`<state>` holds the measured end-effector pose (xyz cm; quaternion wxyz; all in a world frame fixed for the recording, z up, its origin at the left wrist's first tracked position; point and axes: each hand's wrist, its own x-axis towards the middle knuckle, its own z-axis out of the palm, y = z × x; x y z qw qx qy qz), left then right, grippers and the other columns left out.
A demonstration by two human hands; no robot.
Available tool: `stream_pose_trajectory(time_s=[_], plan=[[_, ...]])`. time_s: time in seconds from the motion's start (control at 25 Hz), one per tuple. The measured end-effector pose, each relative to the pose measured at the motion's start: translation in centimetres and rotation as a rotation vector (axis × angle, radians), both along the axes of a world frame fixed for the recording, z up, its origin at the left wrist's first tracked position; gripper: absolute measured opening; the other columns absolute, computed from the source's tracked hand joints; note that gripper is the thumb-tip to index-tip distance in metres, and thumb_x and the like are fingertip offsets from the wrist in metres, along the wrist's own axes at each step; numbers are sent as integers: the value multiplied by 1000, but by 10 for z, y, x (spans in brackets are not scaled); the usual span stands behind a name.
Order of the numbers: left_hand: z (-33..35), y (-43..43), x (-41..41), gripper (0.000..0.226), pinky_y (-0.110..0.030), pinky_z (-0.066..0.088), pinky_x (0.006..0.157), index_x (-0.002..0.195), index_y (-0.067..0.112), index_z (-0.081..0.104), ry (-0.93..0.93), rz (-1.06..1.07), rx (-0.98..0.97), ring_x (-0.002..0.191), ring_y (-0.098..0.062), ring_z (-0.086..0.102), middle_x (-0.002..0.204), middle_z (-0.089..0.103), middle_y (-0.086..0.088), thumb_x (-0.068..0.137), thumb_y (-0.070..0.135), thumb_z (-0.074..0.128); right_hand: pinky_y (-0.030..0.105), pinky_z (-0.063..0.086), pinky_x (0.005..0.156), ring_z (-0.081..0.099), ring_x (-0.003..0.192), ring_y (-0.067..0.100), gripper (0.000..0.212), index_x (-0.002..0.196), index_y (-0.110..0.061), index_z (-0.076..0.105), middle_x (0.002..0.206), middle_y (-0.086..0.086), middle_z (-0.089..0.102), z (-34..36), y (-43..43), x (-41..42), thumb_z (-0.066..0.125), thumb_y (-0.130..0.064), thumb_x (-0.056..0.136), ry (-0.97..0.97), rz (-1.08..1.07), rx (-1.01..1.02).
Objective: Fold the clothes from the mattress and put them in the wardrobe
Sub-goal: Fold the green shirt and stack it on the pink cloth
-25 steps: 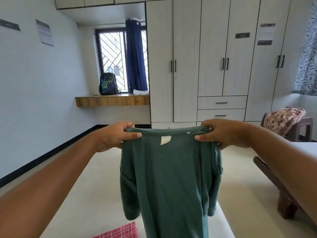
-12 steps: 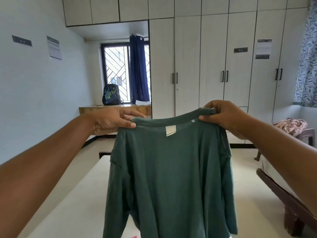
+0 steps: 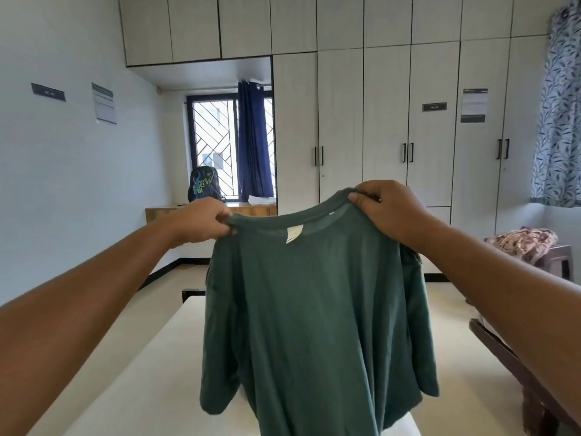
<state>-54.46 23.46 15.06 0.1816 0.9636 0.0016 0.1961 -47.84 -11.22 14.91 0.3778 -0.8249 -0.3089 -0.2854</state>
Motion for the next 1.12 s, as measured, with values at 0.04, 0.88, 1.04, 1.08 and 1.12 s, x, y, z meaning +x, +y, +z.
stream_pose_trajectory(time_s=[0.04,0.88,1.04,1.08,1.12], plan=[[-3,-1,1,6,-38,56,82,98,15,68,-104,21,-74,92,-22,66,93,68,-3,98,13,63,30,46,92,60,101,13,27,118,-23,73,103,-8,68,0,1,-1,56,-36,103,18,15,4],[32,-71,-18,27,-34,60,78,105,2,74,-17,21,-720,92,-26,72,102,75,-16,87,22,79,32,55,72,62,91,22,24,115,-6,67,111,15,68,16,20,-21,64,-22,96,792,31,178],[22,-115,-7,28,-36,59,86,106,-1,73,-7,-85,-706,88,-23,71,106,76,-20,88,20,77,29,60,75,60,68,14,15,107,0,64,89,11,64,16,49,-35,53,-9,102,862,267,301],[20,-124,-4,29,-37,60,86,107,0,73,-6,-109,-684,87,-22,70,107,75,-20,89,22,76,29,60,77,60,65,13,15,99,0,63,83,10,63,18,54,-41,51,-8,103,866,306,310],[20,-129,-2,30,-39,60,88,107,1,74,1,-124,-650,89,-23,70,107,75,-19,91,26,75,28,61,75,62,64,14,18,95,-1,62,79,10,64,21,57,-46,49,-8,104,870,324,317]])
